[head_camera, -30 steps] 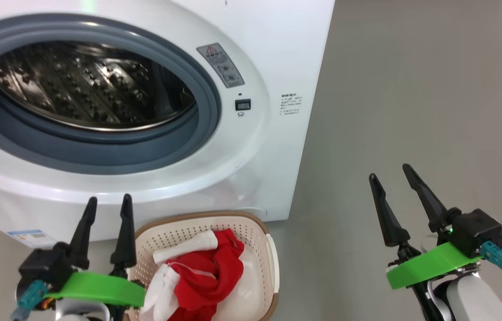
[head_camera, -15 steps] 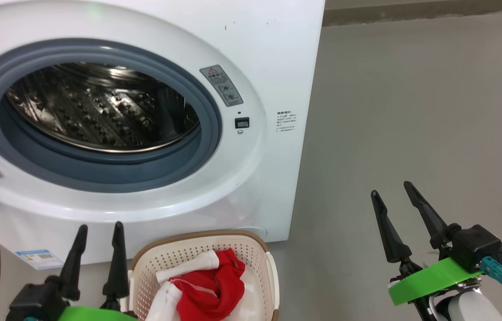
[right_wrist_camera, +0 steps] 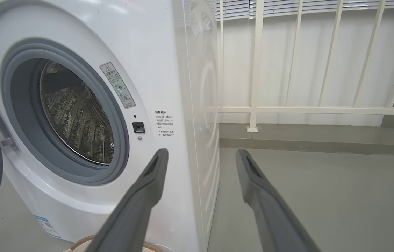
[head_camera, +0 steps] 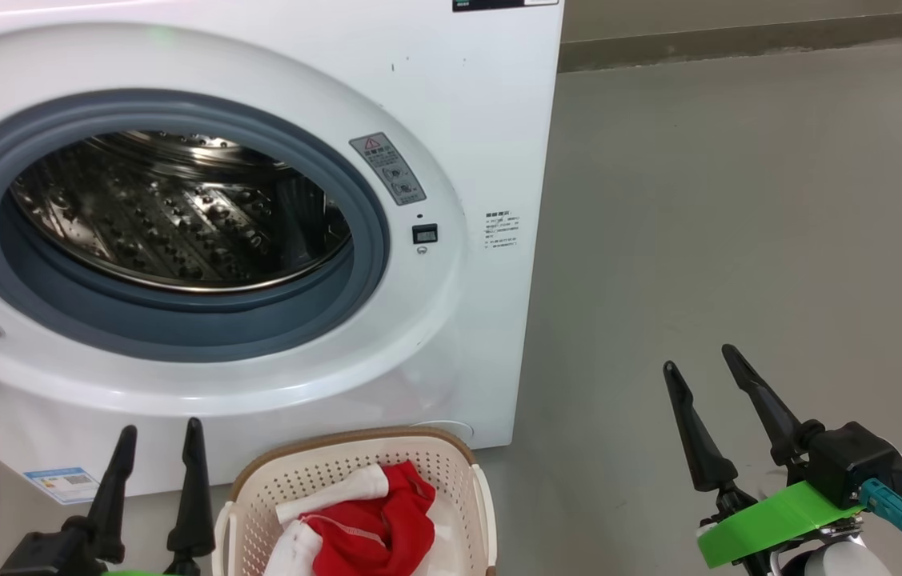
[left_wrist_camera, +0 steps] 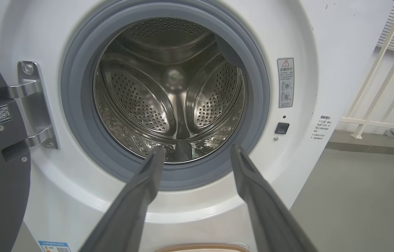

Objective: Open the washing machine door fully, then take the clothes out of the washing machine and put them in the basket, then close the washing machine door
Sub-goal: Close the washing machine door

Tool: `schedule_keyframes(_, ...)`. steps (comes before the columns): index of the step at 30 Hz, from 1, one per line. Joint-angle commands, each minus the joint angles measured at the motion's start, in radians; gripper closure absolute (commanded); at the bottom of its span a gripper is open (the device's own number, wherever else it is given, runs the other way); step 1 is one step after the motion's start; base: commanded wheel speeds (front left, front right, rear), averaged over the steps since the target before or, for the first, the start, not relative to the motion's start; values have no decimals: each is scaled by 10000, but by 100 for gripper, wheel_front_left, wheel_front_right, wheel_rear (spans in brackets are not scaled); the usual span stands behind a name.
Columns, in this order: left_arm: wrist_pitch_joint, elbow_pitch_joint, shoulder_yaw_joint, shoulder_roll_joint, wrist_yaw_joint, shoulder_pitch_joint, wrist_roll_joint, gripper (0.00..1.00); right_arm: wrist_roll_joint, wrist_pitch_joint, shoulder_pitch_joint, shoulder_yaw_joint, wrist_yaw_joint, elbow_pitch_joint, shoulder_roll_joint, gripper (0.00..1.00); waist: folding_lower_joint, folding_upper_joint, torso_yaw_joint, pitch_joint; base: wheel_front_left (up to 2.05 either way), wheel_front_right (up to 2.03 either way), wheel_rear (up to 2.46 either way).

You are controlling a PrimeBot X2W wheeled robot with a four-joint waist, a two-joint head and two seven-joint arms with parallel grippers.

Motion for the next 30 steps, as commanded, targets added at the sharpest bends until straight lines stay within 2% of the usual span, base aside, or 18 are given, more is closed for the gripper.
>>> schedule_keyframes(1, 24, -350, 356, 184, 82, -78, 23, 0, -44, -65, -90, 219, 62, -284, -93, 0, 0, 0, -13, 0, 0, 0, 0)
schedule_keyframes(15, 106, -565, 193, 218, 251, 3, 61, 0, -56, -65, -90, 251, 62, -357, -170, 0, 0, 0, -63, 9, -13, 13, 0)
schedule_keyframes(22, 146, -656, 138, 245, 319, 79, 52, 0, -48, -65, -54, 237, 62, -363, -155, 0, 0, 0, -78, -90, -122, 122, 0)
schedule_keyframes(30, 163, -885, 47, 296, 281, 116, -14, 0, -27, -65, -57, 195, 62, -371, -144, 0, 0, 0, -61, -78, -192, 192, 0)
